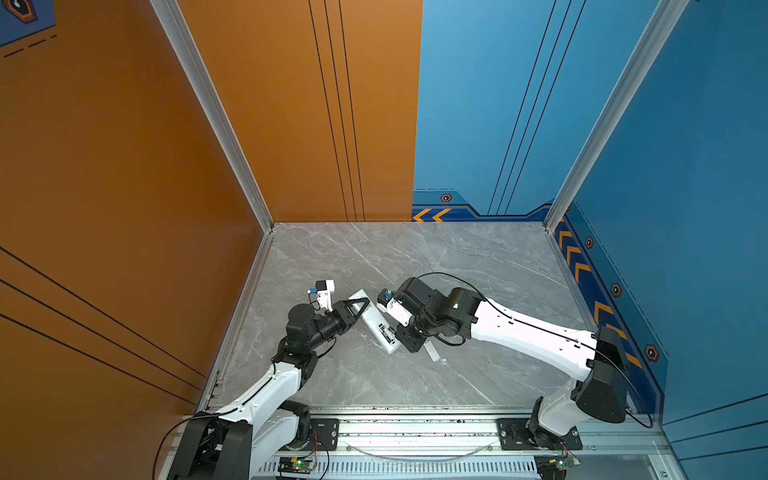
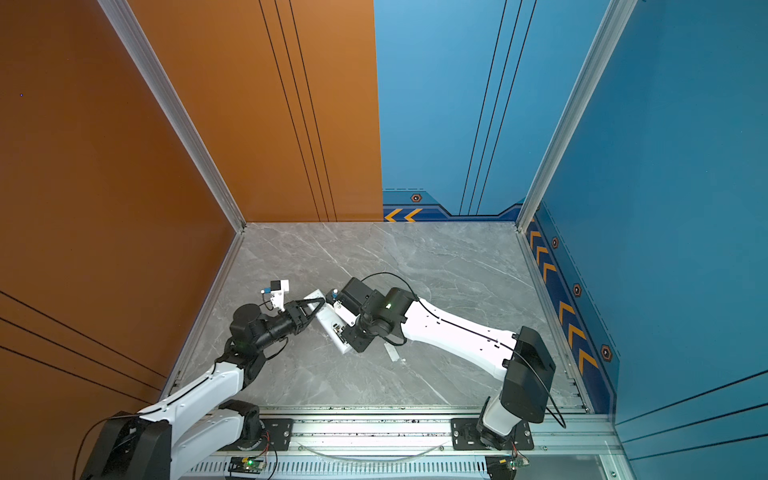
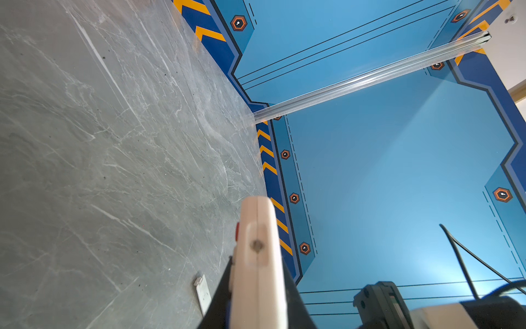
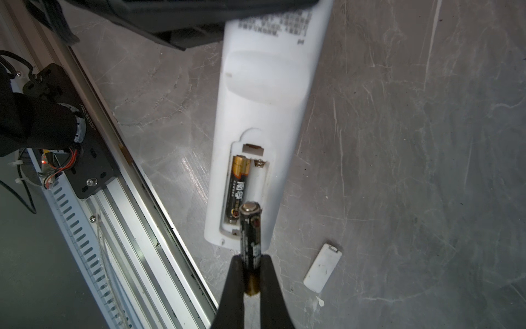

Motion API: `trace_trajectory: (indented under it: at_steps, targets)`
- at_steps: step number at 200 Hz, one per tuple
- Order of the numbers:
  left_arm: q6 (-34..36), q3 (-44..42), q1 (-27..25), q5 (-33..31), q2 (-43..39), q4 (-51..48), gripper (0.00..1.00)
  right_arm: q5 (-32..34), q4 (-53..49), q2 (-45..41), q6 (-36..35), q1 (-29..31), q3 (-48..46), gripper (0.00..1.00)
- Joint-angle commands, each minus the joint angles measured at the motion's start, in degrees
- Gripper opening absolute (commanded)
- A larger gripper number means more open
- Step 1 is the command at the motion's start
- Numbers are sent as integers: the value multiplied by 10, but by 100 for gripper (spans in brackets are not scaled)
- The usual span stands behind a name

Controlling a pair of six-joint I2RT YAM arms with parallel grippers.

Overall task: Load the batteries into the remote control
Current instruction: 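Lower the battery into the compartment beside the first battery with the right gripper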

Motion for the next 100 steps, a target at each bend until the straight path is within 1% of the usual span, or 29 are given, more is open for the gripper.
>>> trace_trajectory:
  at_steps: [1,51,100]
  targets:
    - [-4,-5,6,-6,-11,21,0,9,-8,12,10,6,18,3]
    - [-5,-9,7,-6,-15,22,0,7,-4,23,11,7,22,3]
    - [-6,-11,9,-5,-16,21,0,21,-4,34,16,14,32,4]
